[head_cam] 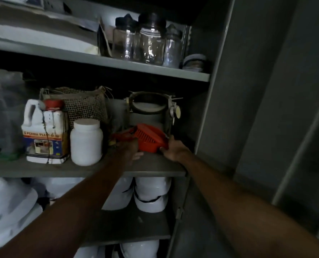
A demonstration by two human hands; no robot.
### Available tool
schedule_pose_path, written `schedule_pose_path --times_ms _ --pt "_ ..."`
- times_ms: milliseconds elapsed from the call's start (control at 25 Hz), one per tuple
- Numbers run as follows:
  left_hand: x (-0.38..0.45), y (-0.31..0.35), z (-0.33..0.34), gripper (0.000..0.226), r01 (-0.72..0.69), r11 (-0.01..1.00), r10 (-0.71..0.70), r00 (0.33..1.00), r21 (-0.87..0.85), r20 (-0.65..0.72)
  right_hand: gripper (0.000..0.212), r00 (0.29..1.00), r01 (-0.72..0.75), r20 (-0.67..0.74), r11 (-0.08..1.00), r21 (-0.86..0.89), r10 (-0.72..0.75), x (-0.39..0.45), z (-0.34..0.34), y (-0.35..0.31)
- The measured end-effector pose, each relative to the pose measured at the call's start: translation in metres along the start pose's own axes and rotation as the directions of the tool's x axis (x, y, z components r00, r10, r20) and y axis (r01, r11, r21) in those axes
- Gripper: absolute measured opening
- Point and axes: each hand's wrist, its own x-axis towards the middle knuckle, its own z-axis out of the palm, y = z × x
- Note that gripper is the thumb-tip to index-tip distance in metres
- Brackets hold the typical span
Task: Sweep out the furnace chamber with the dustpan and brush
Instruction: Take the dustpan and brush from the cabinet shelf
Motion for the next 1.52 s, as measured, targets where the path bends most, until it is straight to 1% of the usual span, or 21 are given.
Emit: schedule_pose_path --times_ms 120,240,320,360,440,560,680,760,840,920,1000,1040,1120,1160,1280,1400,1520 --pt "0.019 0.0 0.005 0.052 -0.06 0.998 0.059 0.998 -0.036 -0.038 0.07 1.0 0.009 0.018 1.0 0.028 -0.009 0.018 0.011 0.004" --pt "0.019 0.001 0.011 0.05 -0.043 0.987 0.033 0.997 -0.158 -0.07 0.066 1.0 0.02 -0.018 0.994 0.109 -0.018 0.017 0.014 0.006" --pt "0.011 0.001 0.011 0.049 -0.031 0.972 0.02 0.998 -0.234 -0.052 0.063 1.0 0.02 -0.018 0.98 0.197 -0.017 0.007 0.014 0.003" --pt "0.005 0.002 0.009 0.049 -0.023 0.967 0.016 0.999 -0.254 -0.031 0.063 1.0 -0.006 -0.002 0.972 0.236 0.006 -0.001 0.012 0.0" --pt "-0.014 0.007 0.005 0.045 -0.013 0.971 0.012 1.0 -0.238 -0.007 0.061 0.996 -0.084 0.052 0.946 0.314 0.071 -0.024 0.004 -0.004" --pt "-0.056 0.014 0.0 0.04 -0.034 0.982 0.038 0.999 -0.187 0.015 0.053 0.987 -0.153 0.118 0.88 0.45 0.112 -0.07 -0.014 -0.004" --pt "-0.115 0.017 -0.004 0.036 -0.078 0.992 0.085 0.994 -0.102 0.07 0.051 0.977 -0.208 0.156 0.83 0.517 0.148 -0.13 -0.037 -0.001" --pt "-0.166 0.012 -0.004 0.029 -0.108 0.992 0.114 0.988 -0.064 0.105 0.049 0.975 -0.218 0.16 0.792 0.57 0.153 -0.176 -0.049 0.0" --pt "-0.22 0.007 -0.005 0.03 -0.096 0.994 0.099 0.991 -0.047 0.087 0.047 0.975 -0.218 0.171 0.758 0.615 0.142 -0.224 -0.057 0.0" --pt "-0.276 -0.004 -0.008 0.032 -0.118 0.993 0.118 0.99 -0.006 0.073 0.043 0.974 -0.213 0.193 0.756 0.619 0.116 -0.279 -0.063 0.002" --pt "-0.339 -0.015 -0.015 0.033 -0.145 0.989 0.142 0.988 0.042 0.057 0.035 0.966 -0.234 0.233 0.751 0.617 0.11 -0.341 -0.071 0.007" --pt "-0.36 -0.021 -0.019 0.033 -0.137 0.99 0.135 0.99 0.045 0.051 0.034 0.962 -0.247 0.249 0.738 0.627 0.111 -0.362 -0.069 0.008" --pt "-0.409 -0.032 -0.027 0.034 -0.127 0.99 0.125 0.992 0.056 0.033 0.037 0.958 -0.257 0.264 0.75 0.609 0.114 -0.409 -0.067 0.012" --pt "-0.438 -0.037 -0.031 0.034 -0.128 0.99 0.127 0.991 0.061 0.031 0.039 0.956 -0.26 0.266 0.772 0.58 0.122 -0.434 -0.067 0.013" --pt "-0.511 -0.046 -0.046 0.033 -0.122 0.991 0.12 0.992 0.06 0.043 0.041 0.969 -0.229 0.207 0.811 0.538 0.137 -0.499 -0.062 0.013" --pt "-0.574 -0.052 -0.065 0.027 -0.106 0.991 0.103 0.994 0.079 0.036 0.052 0.982 -0.176 0.153 0.838 0.517 0.112 -0.563 -0.062 0.004" --pt "-0.629 -0.065 -0.089 0.03 -0.08 0.988 0.07 0.994 0.135 0.078 0.054 0.986 -0.163 0.128 0.823 0.543 0.111 -0.628 -0.059 -0.005"
